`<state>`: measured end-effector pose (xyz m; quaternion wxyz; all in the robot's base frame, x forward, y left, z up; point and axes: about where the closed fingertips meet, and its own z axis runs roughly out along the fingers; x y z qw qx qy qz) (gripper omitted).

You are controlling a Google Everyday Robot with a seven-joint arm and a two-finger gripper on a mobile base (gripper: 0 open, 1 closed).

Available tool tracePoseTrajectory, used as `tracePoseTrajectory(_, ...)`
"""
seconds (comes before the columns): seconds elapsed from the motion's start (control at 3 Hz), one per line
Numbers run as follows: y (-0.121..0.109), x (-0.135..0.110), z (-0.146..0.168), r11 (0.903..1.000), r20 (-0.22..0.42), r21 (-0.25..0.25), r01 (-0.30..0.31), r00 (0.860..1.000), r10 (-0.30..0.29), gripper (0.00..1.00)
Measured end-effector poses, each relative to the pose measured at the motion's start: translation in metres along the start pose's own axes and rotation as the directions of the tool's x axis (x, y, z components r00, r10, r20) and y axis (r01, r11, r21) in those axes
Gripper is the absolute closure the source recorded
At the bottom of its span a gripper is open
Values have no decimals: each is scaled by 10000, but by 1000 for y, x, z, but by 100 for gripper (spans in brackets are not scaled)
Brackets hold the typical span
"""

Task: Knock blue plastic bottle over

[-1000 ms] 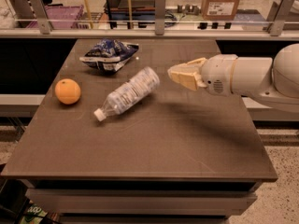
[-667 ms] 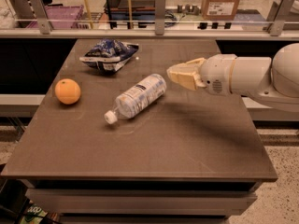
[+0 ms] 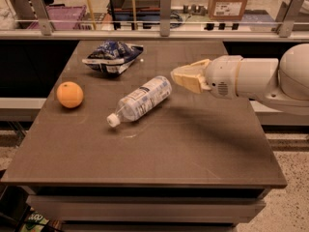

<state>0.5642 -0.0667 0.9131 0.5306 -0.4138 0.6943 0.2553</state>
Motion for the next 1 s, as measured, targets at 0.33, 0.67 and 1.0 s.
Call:
tracePoseTrajectory(0.33, 2, -1, 1, 10000, 3, -34, 25, 10000, -25, 15)
tracePoseTrajectory(0.67, 3, -3, 3, 10000, 5, -66, 49, 10000, -49, 0)
tracePoseTrajectory(1.0, 3, -3, 3, 10000, 5, -66, 49, 10000, -49, 0)
